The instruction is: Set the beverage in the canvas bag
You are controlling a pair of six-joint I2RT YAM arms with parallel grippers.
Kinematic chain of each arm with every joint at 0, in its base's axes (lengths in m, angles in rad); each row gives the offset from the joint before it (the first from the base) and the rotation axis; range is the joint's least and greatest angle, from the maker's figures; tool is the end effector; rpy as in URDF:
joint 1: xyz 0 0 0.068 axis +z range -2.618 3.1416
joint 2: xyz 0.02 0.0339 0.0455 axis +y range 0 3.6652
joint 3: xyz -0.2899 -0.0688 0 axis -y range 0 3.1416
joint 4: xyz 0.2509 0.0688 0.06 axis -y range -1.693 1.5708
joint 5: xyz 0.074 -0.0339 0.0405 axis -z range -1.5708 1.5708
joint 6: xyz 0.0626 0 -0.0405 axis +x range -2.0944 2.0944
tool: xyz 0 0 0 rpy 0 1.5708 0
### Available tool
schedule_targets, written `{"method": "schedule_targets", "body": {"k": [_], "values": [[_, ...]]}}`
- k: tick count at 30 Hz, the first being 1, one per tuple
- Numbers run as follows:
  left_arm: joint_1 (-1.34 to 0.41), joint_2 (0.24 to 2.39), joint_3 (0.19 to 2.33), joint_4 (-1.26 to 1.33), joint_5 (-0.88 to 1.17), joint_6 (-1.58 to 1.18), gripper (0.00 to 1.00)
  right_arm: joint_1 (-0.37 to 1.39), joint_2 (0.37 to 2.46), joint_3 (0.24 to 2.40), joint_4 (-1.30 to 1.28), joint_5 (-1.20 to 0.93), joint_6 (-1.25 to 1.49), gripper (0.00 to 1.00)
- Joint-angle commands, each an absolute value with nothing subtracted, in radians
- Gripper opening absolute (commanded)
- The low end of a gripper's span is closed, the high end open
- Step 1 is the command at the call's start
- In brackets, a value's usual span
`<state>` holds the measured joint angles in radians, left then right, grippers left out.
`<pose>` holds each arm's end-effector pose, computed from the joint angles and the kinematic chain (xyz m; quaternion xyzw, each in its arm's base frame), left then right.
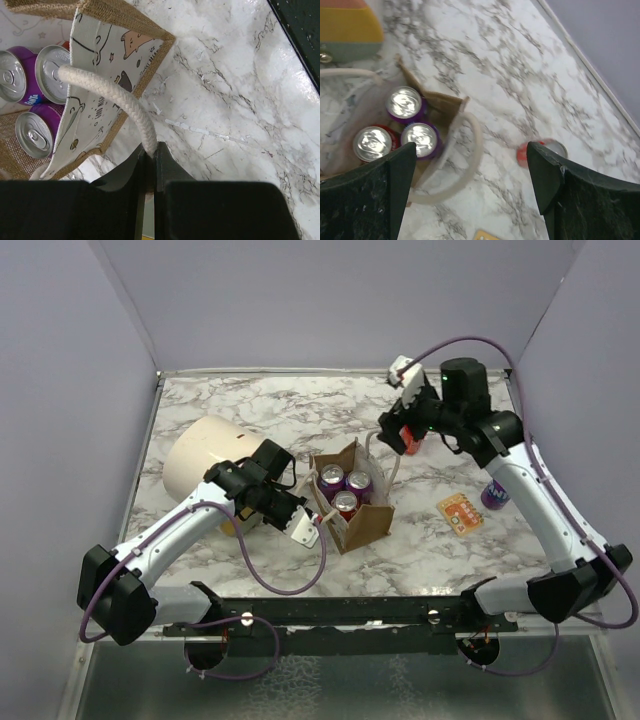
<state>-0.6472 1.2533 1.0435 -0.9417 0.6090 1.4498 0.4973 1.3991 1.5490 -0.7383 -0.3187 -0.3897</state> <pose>0.1686 -0.1723 0.2809 0.8398 0.4114 -0.1924 0.2973 0.2724 0.1702 0.4219 -0.4412 0.7543 0.1648 0.4575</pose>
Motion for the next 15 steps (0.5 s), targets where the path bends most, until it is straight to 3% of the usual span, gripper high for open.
{"method": "schedule_targets", "body": {"k": [1,9,15], "values": [[-0.642,1.263,1.079,-0.934,0.629,1.415,0.00,0.334,1.276,1.431,-0.653,-0.247,-0.321,0.91],[-0.641,1.264,1.066,-0.930,0.623,1.417,0.00,0.095,1.160,1.220,-0.599,-0.036,-0.310,0.97],[-0.641,1.262,1.060,-0.920,0.626,1.415,0.00,-0.008,1.189,1.143,-0.582,-0.027,-0.337,0.99]]}}
